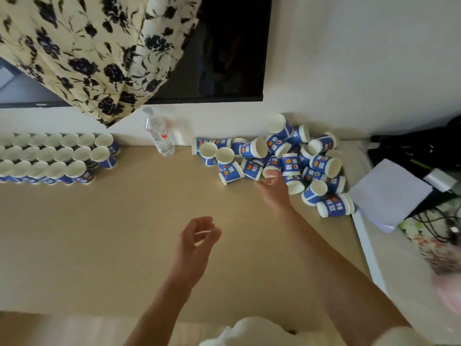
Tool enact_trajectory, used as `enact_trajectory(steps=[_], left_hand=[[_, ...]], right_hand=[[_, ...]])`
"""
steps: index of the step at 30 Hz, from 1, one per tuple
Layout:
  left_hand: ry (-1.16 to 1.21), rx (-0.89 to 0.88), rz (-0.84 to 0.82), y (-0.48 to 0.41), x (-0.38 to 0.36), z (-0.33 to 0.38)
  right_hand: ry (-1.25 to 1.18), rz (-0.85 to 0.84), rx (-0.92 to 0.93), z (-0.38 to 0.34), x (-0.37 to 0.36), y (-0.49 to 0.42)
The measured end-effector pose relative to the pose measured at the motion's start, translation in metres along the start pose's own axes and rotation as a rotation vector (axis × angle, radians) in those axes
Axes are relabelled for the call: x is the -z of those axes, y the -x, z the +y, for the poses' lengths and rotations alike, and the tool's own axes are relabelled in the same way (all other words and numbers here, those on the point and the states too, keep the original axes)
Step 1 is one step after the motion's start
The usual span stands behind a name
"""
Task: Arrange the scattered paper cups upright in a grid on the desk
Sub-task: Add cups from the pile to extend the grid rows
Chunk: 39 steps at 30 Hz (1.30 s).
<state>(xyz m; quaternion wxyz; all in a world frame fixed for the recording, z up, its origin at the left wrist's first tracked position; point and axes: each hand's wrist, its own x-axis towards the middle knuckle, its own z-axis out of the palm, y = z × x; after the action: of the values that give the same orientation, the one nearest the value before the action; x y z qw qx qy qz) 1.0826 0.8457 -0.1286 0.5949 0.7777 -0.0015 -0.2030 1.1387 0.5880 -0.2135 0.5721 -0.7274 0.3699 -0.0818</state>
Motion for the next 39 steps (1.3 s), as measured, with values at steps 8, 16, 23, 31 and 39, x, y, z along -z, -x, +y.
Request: enact_trajectory(steps=[8,16,23,31,39], left_hand=[[-0.05,0.069,0.128,0.004,0.022,-0.015],[-0.043,0.109,0.237,0.012,0.036,-0.028],[-0.049,0.089,0.224,0.016,0.035,-0.025],[-0.243,-0.09,0.233,0.021,0.049,-0.008],[-0.419,-0.327,0.236,0.037,0.101,0.009]], right_hand=[[-0.261,-0.138,-0.185,-0.011,-0.04,-0.101],[-0.243,0.03,-0.188,-0.007,-0.055,-0.131],[-0.074,0.161,0.061,-0.018,-0.031,-0.078],[-0.139,-0.273,0.303,-0.038,-0.031,0.051],[-0.13,-0.748,0.337,-0.079,-0.055,0.183]])
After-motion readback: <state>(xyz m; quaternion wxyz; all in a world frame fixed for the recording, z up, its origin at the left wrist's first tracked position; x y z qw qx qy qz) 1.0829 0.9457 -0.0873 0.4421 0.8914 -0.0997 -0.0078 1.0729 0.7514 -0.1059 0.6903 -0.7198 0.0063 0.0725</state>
